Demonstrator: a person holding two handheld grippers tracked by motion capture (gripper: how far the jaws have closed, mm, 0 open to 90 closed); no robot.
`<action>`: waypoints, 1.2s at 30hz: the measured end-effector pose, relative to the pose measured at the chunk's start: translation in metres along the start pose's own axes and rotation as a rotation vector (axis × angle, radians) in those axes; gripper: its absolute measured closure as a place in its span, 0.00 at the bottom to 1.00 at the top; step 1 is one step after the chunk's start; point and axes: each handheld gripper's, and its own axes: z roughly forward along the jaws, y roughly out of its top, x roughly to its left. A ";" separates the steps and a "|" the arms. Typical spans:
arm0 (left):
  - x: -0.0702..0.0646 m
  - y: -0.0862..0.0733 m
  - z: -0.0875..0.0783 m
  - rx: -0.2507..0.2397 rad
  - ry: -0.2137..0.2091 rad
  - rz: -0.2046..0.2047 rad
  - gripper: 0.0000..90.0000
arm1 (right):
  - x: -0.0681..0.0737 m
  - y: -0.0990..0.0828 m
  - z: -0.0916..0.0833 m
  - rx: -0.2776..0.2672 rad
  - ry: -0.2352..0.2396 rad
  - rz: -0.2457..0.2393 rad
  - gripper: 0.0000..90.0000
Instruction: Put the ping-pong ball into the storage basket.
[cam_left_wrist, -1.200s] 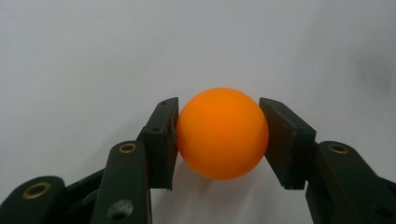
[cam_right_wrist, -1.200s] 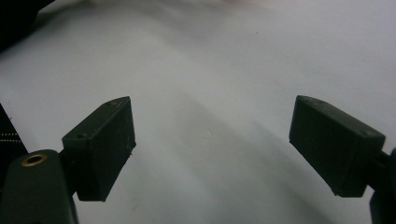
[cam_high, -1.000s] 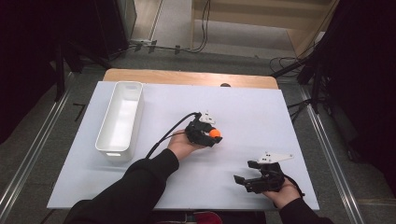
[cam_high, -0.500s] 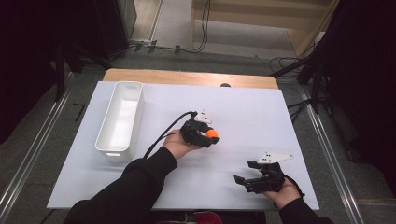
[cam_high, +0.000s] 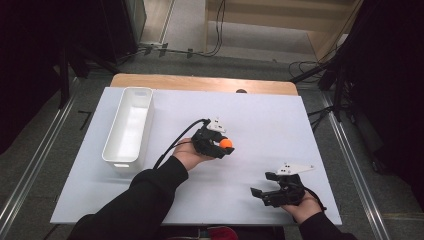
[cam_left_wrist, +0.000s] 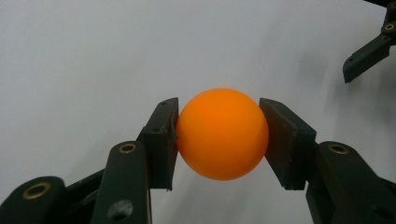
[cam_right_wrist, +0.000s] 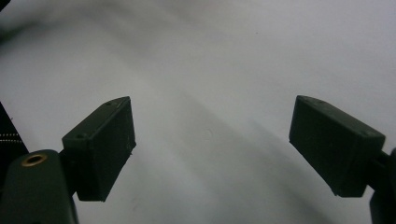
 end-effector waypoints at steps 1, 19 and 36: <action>0.001 0.000 -0.001 -0.002 0.005 -0.001 0.56 | 0.000 0.000 0.000 0.000 0.000 0.000 0.14; 0.012 0.000 -0.012 -0.012 0.031 -0.030 0.56 | 0.000 0.000 0.000 0.001 0.000 0.001 0.15; 0.022 0.003 -0.027 0.012 0.030 -0.043 0.56 | 0.000 0.000 0.000 0.002 0.000 -0.002 0.15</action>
